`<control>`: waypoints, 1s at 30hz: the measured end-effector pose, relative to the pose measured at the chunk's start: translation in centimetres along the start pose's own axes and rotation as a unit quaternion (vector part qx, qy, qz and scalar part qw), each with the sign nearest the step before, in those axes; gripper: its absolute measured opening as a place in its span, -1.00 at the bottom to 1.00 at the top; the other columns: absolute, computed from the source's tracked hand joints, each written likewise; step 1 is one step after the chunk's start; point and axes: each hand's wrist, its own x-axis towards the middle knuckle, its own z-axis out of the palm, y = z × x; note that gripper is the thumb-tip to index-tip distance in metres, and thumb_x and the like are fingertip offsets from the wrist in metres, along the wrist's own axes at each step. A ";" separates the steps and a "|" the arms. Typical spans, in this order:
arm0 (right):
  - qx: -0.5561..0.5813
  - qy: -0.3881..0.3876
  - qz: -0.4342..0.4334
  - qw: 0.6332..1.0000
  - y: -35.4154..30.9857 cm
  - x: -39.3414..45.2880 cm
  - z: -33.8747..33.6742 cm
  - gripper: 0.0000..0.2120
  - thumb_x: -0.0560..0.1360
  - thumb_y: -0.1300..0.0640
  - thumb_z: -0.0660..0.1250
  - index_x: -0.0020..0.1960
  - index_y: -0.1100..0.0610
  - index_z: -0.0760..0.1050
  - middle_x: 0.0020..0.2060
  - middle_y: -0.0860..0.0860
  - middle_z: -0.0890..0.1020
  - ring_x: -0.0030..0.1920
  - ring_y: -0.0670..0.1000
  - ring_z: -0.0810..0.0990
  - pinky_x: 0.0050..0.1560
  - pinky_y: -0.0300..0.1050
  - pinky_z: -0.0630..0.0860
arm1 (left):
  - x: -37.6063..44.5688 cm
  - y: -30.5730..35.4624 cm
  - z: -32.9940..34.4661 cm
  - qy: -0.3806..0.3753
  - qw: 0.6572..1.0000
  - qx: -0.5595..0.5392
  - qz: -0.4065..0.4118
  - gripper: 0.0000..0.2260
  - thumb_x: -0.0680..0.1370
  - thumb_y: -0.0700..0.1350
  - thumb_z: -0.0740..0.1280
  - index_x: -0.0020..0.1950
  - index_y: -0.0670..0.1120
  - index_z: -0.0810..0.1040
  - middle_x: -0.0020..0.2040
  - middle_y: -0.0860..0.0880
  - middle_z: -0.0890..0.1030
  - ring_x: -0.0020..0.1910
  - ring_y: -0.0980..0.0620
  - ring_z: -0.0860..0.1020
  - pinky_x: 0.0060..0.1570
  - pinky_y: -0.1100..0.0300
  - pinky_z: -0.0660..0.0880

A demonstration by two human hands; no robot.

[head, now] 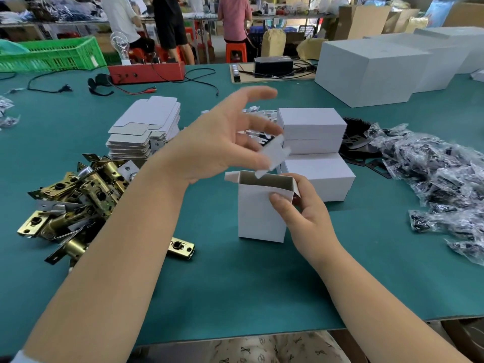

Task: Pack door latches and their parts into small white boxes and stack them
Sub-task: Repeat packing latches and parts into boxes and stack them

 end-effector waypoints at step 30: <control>-0.032 0.006 -0.022 0.999 0.2 0.0 0.1 -0.73 0.41 -0.20 0.22 0.11 -0.28 0.40 -0.23 -0.30 0.49 -0.20 -0.14 0.43 -0.11 -0.35 0.39 | 0.5 -0.1 4.3 0.073 0.977 0.202 0.013 -0.74 0.40 -0.12 0.54 -0.01 0.05 0.55 -0.25 0.10 0.64 -0.38 0.23 0.53 -0.21 0.31 0.52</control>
